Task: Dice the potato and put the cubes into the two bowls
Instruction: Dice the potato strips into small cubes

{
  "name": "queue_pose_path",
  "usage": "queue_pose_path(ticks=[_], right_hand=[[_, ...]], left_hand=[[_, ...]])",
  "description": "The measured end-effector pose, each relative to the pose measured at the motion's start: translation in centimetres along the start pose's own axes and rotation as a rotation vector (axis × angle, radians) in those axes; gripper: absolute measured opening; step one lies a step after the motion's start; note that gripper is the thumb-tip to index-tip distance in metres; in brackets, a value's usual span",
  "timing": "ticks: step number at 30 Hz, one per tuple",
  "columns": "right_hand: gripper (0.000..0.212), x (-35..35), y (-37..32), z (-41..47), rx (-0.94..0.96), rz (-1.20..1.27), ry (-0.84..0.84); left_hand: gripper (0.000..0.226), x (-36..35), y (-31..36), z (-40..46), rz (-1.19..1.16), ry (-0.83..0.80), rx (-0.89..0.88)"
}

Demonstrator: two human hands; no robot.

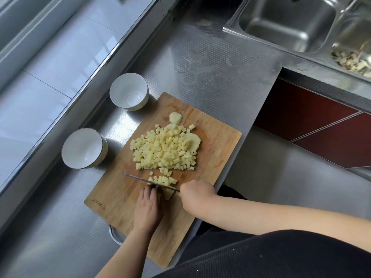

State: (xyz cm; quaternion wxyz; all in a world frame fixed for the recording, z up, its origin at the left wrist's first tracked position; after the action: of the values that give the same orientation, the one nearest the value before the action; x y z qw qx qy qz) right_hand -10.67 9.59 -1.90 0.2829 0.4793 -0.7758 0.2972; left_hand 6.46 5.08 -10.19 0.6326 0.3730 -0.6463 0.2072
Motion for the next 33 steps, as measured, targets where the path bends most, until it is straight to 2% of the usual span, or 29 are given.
queue_pose_path(ticks=[8,12,21,25,28,33], right_hand=[[0.023,-1.3,0.3,0.8,-0.04,0.045,-0.057],[0.029,-1.5,1.1,0.7,-0.018,0.093,-0.063],[0.037,-0.8,2.7,1.6,-0.087,0.285,-0.123],[0.038,-0.8,2.9,1.3,-0.059,0.298,-0.082],[0.039,-0.5,2.9,0.9,-0.023,0.275,-0.029],[0.04,0.1,2.2,-0.1,0.029,0.263,0.012]], left_hand=[[0.033,-0.5,-0.3,-0.1,-0.021,-0.007,0.016],[0.046,-0.6,-0.3,-0.1,-0.024,-0.054,0.039],[0.04,-0.1,0.1,-0.2,-0.048,0.003,0.028],[0.038,-0.1,0.0,-0.3,-0.054,-0.011,0.023],[0.029,0.1,-0.2,-0.5,-0.068,-0.011,0.029],[0.036,0.4,-0.5,-1.2,-0.115,0.023,0.026]])
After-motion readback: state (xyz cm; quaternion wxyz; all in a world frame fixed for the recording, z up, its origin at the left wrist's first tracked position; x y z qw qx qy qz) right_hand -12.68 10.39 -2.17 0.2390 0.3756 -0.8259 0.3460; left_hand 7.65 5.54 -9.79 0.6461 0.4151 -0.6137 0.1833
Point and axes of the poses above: each hand's wrist, its own z-axis towards the middle knuckle, its own x-axis out of the back of the hand, y = z × x, the point moved 2 cm from there along z, towards the middle knuckle, and after that the axes turned 5 degrees about -x, right-handed, at the moved point
